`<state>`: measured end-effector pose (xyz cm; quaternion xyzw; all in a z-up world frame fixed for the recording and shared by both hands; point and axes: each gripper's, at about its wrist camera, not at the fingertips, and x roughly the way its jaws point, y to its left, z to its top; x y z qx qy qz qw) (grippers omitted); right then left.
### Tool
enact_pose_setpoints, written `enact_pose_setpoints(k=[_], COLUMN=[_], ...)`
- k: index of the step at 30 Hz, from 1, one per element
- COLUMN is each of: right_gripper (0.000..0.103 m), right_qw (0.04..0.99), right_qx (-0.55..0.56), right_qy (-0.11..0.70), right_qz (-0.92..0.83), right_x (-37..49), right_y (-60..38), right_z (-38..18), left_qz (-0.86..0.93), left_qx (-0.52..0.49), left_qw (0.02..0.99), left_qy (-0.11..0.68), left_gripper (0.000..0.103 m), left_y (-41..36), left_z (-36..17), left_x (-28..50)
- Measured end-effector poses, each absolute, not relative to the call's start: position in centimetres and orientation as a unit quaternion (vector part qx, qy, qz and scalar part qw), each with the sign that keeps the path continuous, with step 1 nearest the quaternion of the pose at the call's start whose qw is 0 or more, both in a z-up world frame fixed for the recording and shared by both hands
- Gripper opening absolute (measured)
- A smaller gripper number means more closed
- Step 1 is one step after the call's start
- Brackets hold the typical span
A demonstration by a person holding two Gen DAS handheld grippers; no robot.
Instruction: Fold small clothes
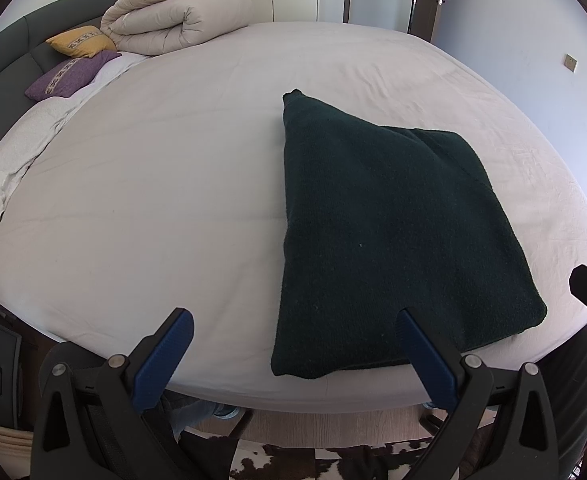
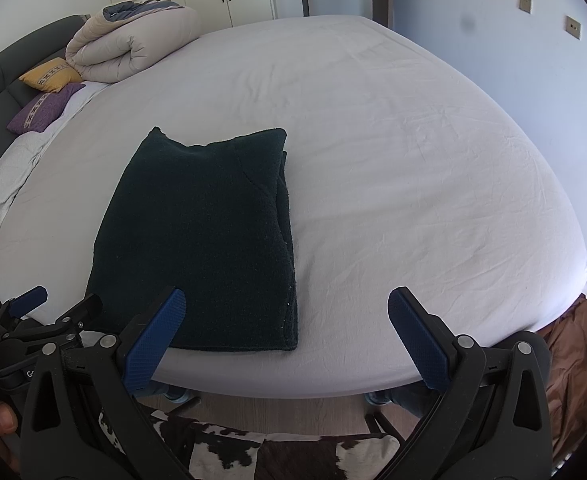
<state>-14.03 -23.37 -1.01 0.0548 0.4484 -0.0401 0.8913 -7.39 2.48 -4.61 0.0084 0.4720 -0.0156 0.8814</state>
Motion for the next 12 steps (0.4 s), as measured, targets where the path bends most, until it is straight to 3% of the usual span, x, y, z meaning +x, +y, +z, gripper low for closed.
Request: enact_pose_setpoints(k=[12], right_gripper=[0.103], right_qw=[0.891], right_qx=[0.054], right_qy=[0.448], right_qz=[-0.039], right_x=[-13.92], right_y=[-23.25], right_z=[-0.98], left_qz=[-0.016], left_qx=[0.012], left_qw=[0.883], left_qy=[0.469], left_gripper=[0.103], left_y=[2.58], left_z=[-4.4], left_x=[-7.39])
